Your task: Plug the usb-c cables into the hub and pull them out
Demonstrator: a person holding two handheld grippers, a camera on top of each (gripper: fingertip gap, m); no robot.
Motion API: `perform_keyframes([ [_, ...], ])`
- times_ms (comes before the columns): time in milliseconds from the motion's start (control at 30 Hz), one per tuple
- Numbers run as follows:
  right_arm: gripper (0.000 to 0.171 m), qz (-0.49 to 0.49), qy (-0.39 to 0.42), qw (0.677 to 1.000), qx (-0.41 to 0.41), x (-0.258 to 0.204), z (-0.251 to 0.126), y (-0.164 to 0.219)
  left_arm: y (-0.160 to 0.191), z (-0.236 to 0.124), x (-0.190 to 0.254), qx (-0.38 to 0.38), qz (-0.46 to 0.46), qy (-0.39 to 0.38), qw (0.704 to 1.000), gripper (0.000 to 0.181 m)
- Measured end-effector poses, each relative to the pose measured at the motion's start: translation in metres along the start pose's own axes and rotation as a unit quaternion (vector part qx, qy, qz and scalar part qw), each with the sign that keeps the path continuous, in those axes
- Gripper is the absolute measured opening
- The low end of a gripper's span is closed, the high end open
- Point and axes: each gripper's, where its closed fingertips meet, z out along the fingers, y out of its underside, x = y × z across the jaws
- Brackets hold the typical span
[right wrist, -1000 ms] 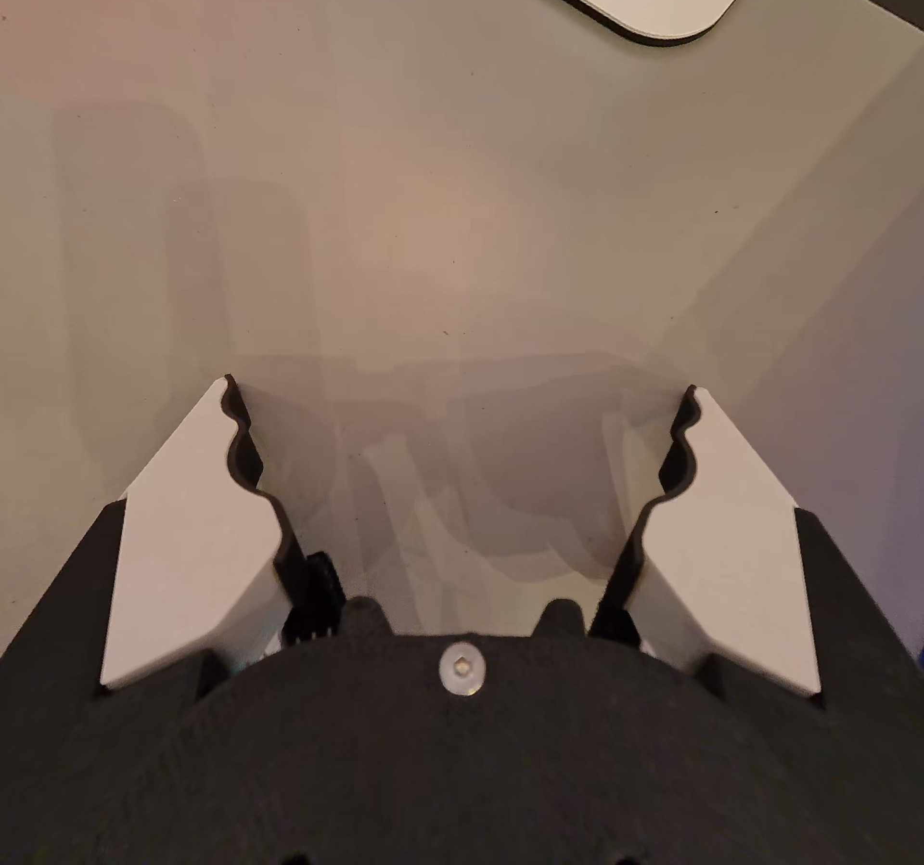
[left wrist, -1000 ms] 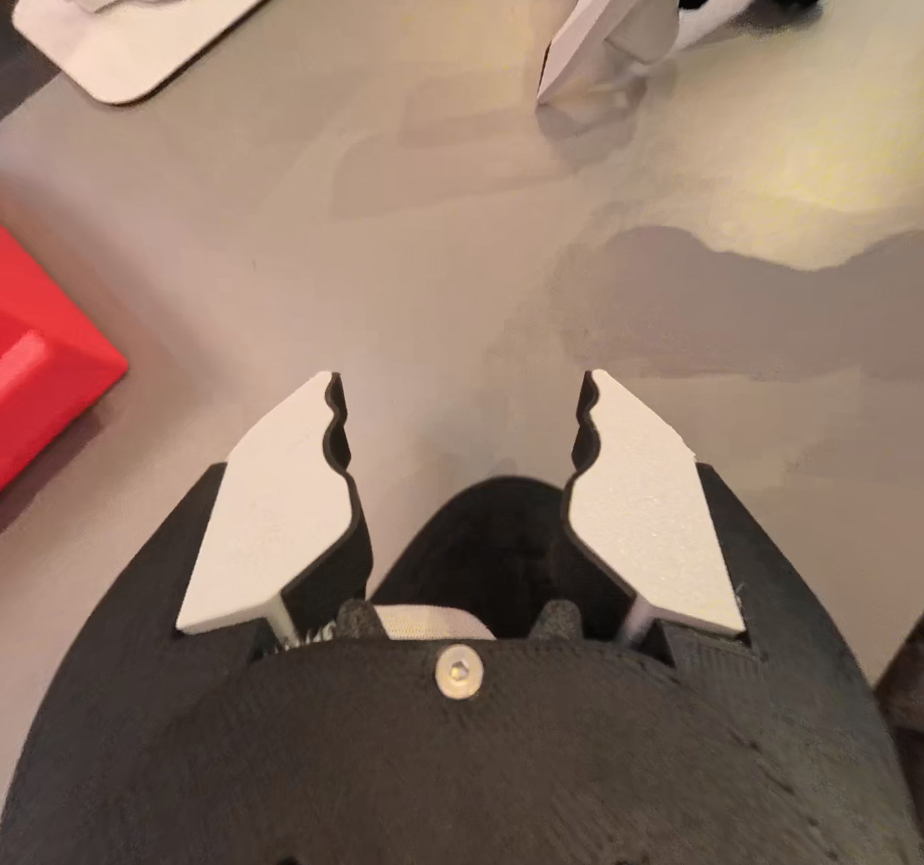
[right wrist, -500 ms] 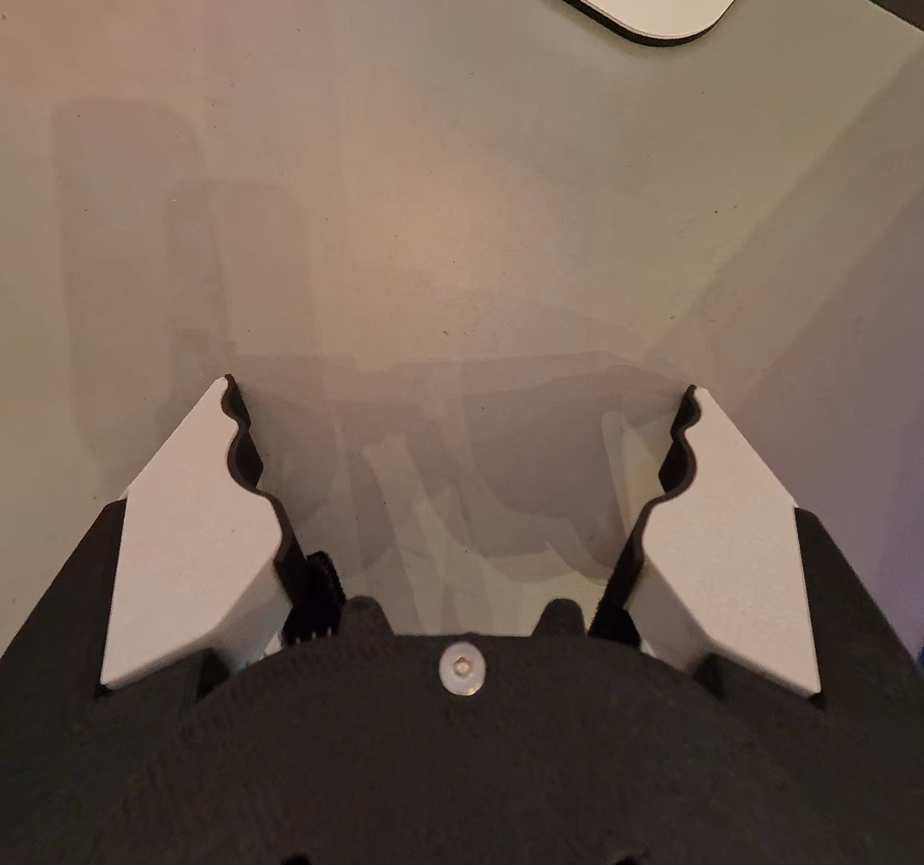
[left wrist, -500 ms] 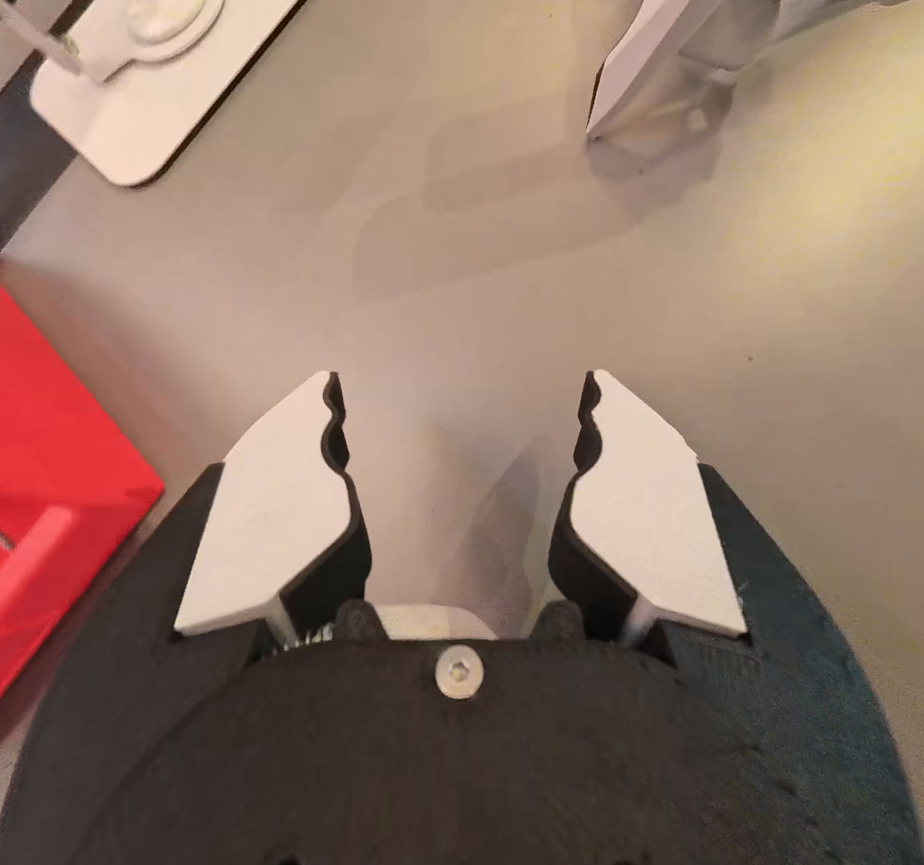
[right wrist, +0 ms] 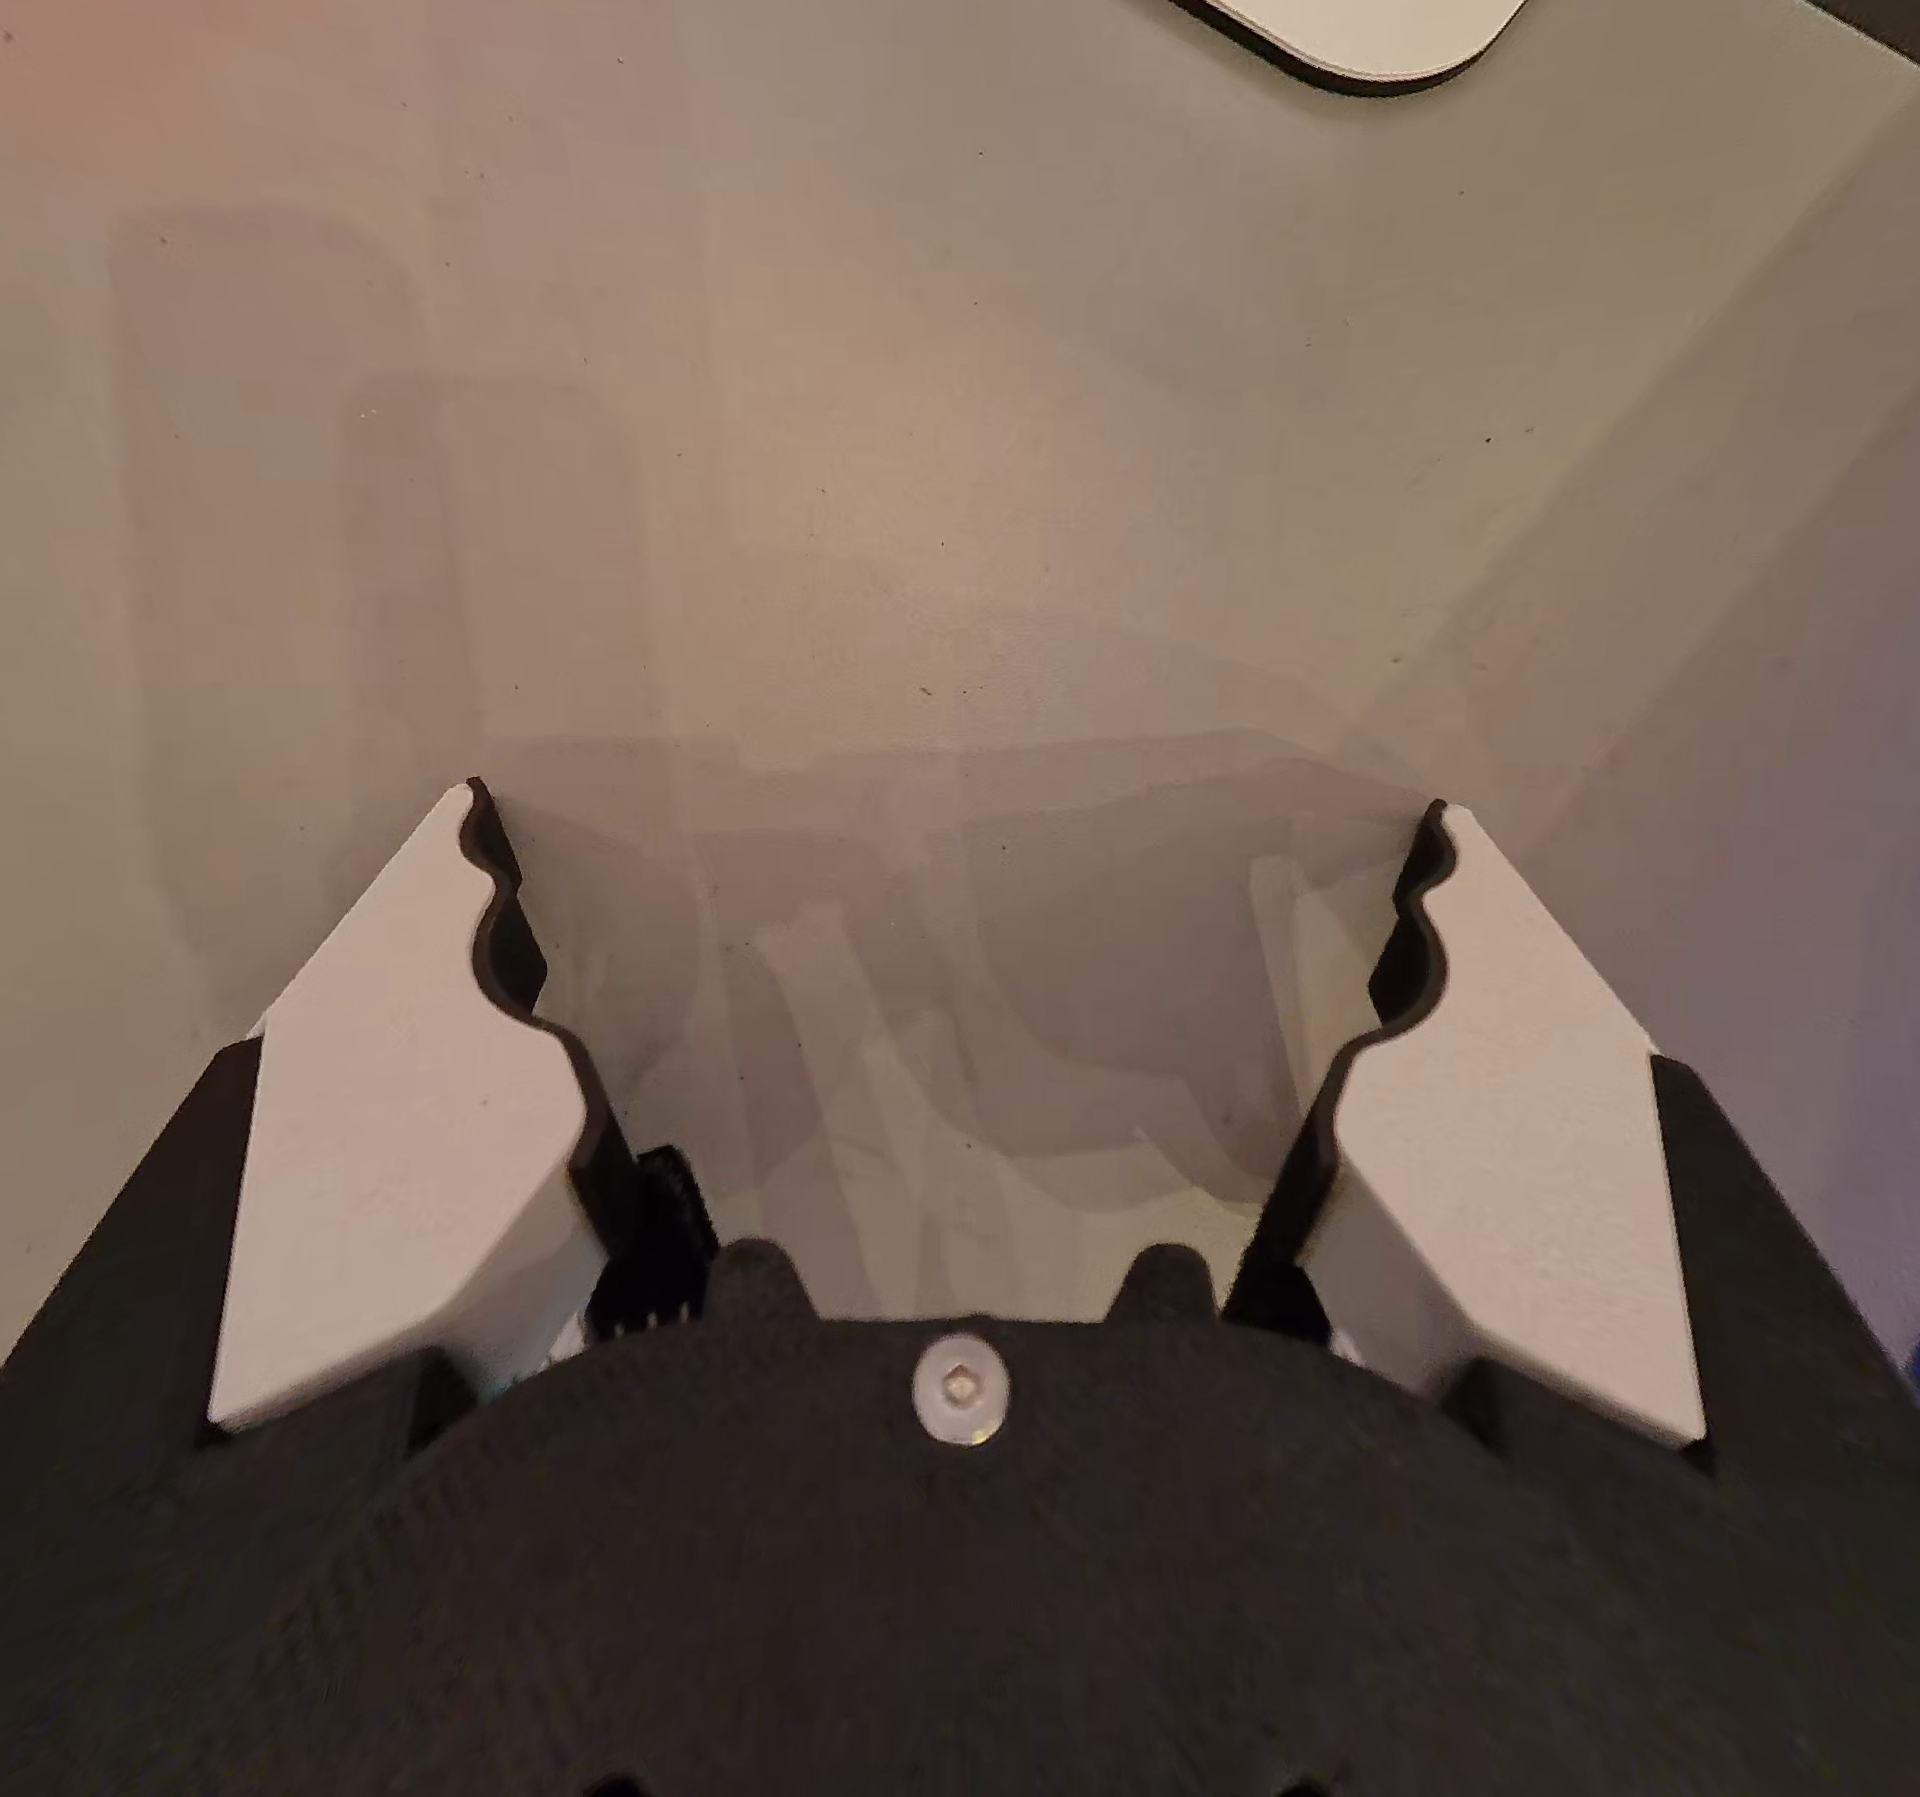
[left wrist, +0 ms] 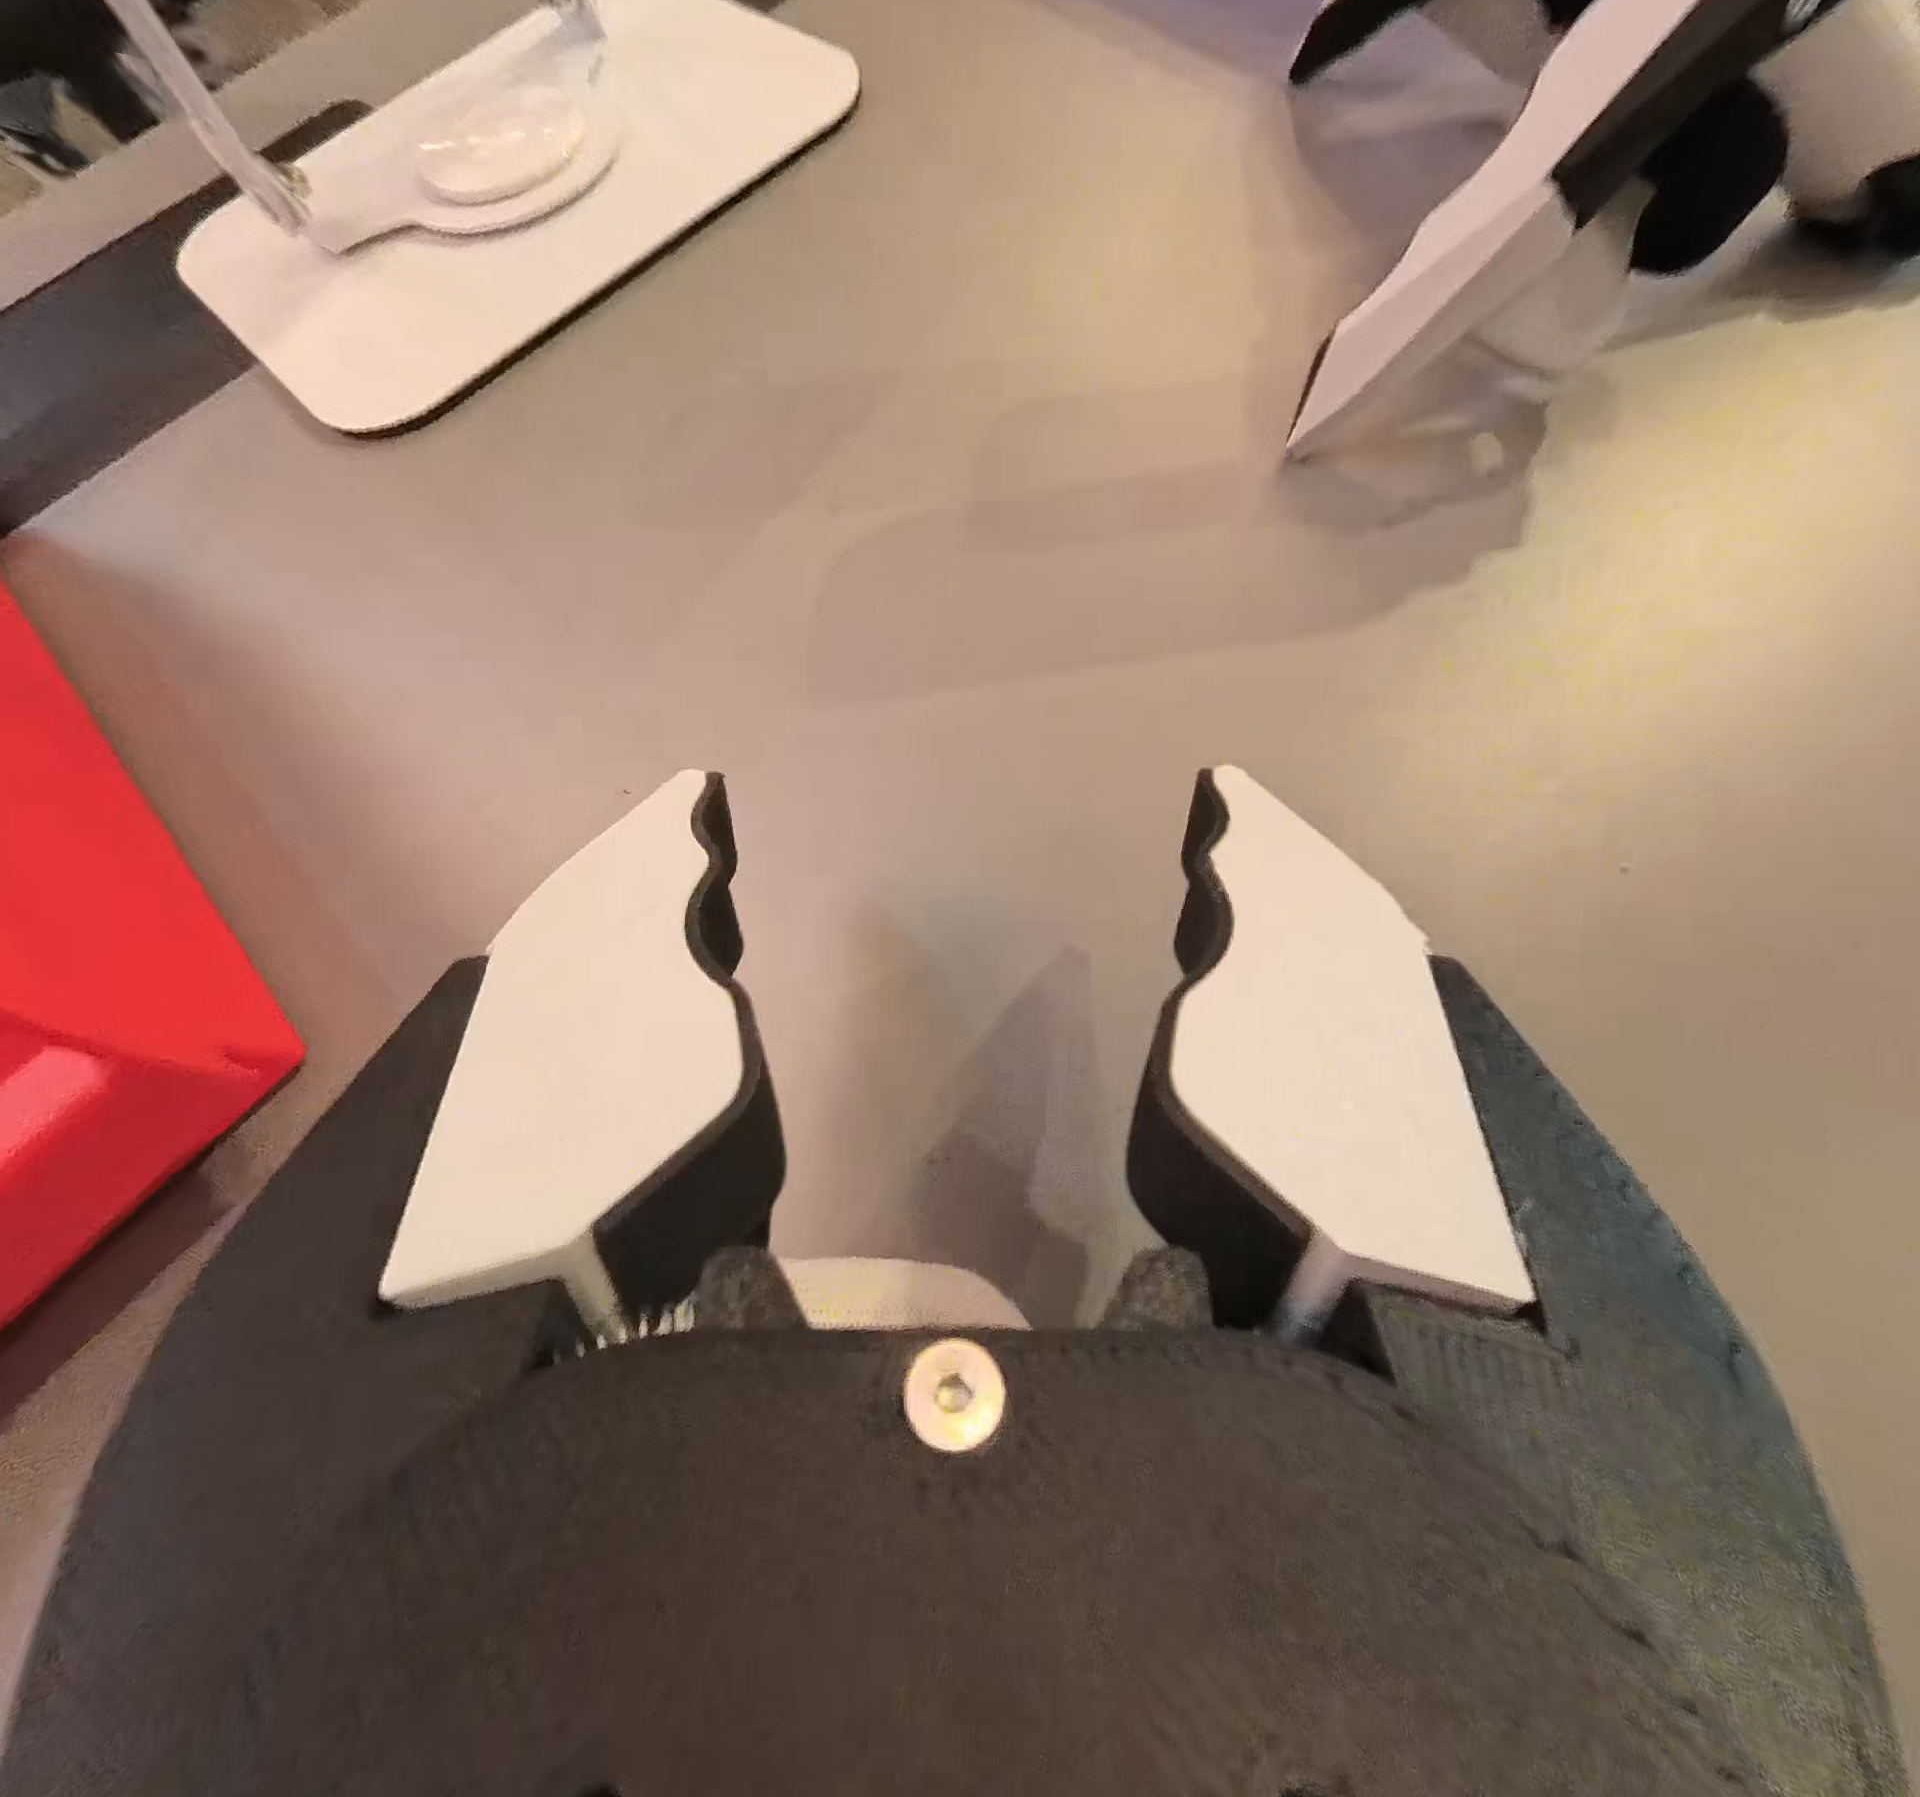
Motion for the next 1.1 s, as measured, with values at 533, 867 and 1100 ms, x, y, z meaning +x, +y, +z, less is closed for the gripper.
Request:
perform_keyframes([
  [533, 0.159, 0.000, 0.000, 1.000, 0.000, 0.0000, 0.0001, -0.0001, -0.0063, -0.0075, 0.0027, 0.034, -0.035, 0.054, 0.997, 0.083],
  [867, 0.159, 0.000, 0.000, 1.000, 0.000, 0.0001, 0.0001, -0.0002, -0.0070, -0.0085, 0.0051, 0.037, -0.043, 0.075, 0.996, 0.084],
  [1100, 0.159, 0.000, 0.000, 1.000, 0.000, 0.0001, 0.0002, -0.0001, -0.0067, -0.0081, 0.0063, 0.035, -0.046, 0.084, 0.995, 0.084],
])
